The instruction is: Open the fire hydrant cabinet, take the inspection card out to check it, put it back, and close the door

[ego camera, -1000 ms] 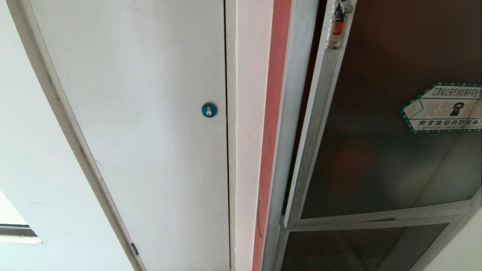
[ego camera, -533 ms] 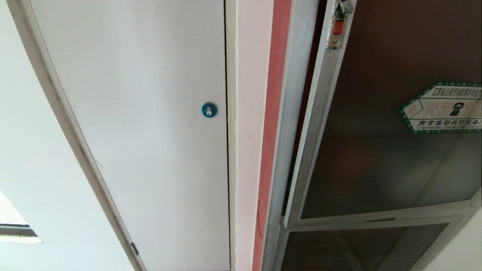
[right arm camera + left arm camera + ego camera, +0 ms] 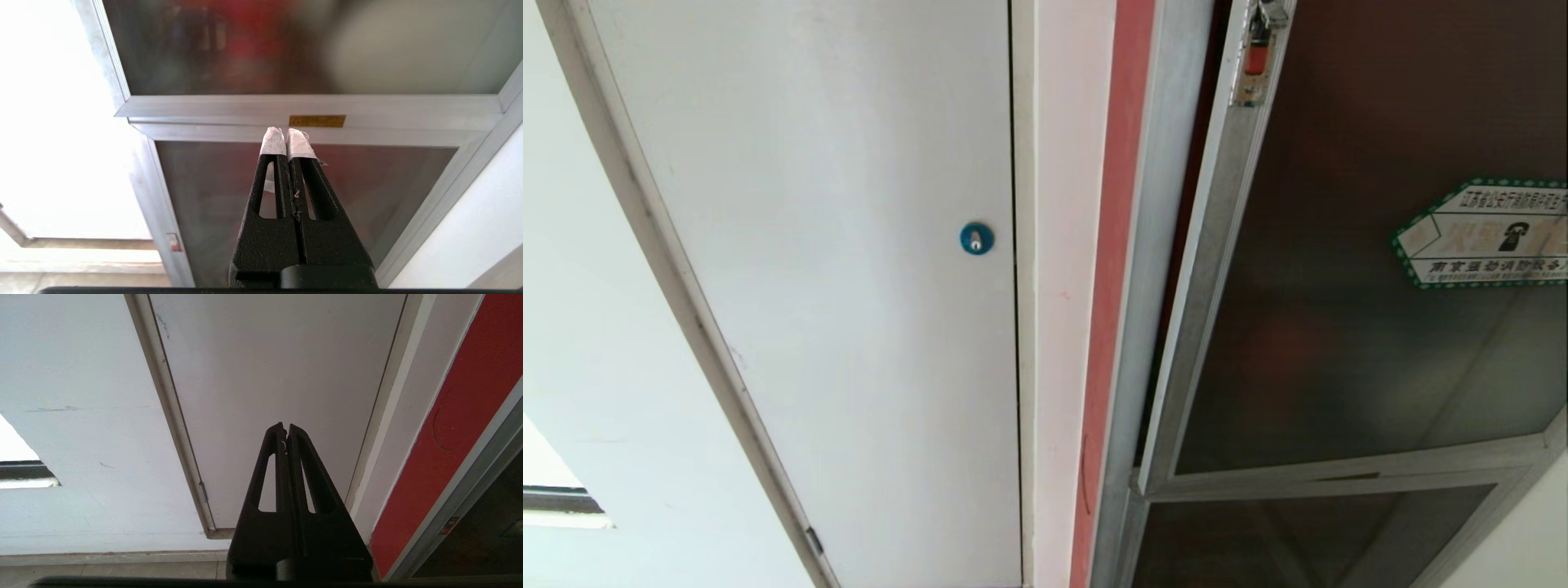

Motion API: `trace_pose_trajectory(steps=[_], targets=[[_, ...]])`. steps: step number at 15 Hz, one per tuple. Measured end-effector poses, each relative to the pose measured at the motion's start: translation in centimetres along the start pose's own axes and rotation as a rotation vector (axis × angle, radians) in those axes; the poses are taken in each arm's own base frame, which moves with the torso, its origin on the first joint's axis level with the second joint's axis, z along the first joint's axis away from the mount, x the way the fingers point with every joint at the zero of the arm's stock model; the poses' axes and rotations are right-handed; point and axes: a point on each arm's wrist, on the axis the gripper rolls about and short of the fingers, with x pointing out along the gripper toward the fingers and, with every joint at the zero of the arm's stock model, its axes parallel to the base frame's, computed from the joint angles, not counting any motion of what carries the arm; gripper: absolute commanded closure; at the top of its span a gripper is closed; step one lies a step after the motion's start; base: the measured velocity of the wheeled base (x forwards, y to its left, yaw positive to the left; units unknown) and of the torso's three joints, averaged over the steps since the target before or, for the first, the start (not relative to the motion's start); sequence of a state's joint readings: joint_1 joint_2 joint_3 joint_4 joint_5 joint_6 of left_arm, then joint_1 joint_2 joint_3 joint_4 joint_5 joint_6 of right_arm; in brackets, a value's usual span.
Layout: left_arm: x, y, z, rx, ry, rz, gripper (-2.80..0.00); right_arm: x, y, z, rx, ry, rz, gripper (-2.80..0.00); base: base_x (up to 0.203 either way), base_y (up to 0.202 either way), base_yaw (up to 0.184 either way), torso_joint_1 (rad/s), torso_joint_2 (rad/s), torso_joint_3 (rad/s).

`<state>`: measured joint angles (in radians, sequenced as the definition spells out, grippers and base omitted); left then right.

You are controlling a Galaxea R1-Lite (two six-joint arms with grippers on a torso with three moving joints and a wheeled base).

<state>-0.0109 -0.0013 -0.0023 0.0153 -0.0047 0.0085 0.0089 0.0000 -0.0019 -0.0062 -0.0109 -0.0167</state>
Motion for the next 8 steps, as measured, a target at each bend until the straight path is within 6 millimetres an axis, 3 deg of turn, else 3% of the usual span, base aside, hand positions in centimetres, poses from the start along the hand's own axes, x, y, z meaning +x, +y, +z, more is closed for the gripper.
trace_pose_trajectory(steps=[8], targets=[[0.00,0.00,0.00,0.000,0.000,0.000,0.00,0.01,-0.01,-0.01,0.051,-0.002,-0.004,0.00,0.000,0.000,0.000,0.000,0.00,0.000]])
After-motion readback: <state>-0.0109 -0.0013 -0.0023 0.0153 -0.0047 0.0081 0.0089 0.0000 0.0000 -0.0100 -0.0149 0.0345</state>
